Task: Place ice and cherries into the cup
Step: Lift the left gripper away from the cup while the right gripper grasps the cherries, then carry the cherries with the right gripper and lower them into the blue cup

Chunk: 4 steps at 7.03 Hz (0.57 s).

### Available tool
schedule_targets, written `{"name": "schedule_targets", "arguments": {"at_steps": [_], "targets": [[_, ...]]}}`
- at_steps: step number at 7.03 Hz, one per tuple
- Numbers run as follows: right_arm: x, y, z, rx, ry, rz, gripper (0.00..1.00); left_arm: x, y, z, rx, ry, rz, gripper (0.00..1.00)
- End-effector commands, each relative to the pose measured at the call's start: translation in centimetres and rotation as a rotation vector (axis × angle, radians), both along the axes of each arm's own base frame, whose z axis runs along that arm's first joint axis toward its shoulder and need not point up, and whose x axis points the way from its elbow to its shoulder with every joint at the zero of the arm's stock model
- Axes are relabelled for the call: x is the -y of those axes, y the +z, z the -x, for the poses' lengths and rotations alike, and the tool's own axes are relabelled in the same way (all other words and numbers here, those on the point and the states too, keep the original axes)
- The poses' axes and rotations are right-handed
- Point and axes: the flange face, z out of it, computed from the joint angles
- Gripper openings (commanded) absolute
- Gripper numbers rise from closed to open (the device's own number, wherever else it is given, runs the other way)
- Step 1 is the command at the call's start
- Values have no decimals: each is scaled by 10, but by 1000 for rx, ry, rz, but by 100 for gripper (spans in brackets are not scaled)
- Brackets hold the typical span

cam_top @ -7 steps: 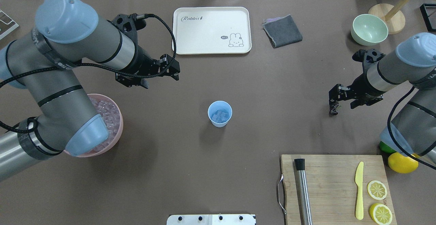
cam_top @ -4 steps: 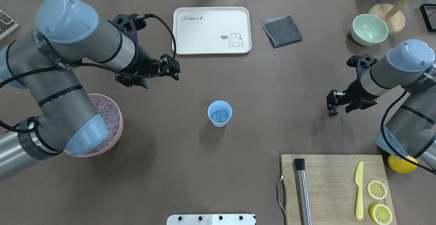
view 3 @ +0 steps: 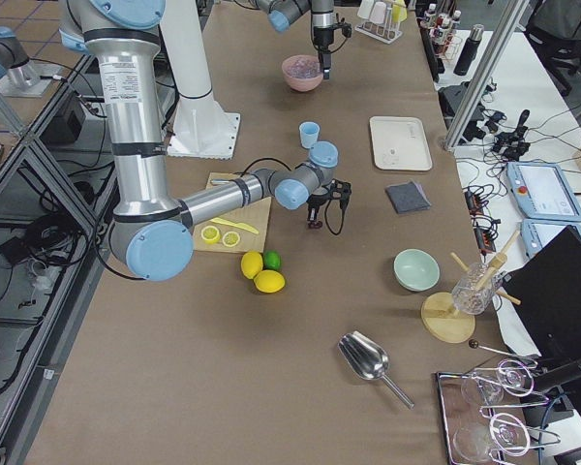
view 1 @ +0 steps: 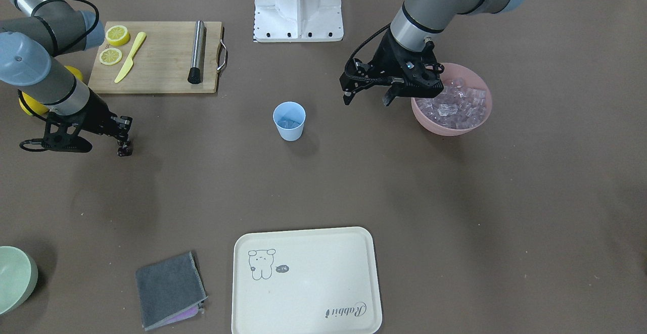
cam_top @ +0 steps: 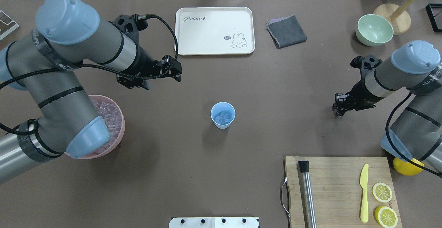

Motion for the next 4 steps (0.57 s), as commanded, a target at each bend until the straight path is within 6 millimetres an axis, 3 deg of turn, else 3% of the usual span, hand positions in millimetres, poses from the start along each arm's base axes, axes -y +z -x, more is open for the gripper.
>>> {"name": "schedule_targets", "arguments": {"at_steps": [1,2,3,4], "targets": [[-5,-37,-6,45,9,-33,0,2,-1,4,-2,-5,-2,97],[-3,-71,-5,78,19,-57,0,10,-1,17,-6,-19,-10,97],[-3,-118,10,132,58,-47,0,10,24,45,17,-5,-39,97],[-17,-161,40,180,57,-61,0,5,64,75,53,62,-97,97]]}}
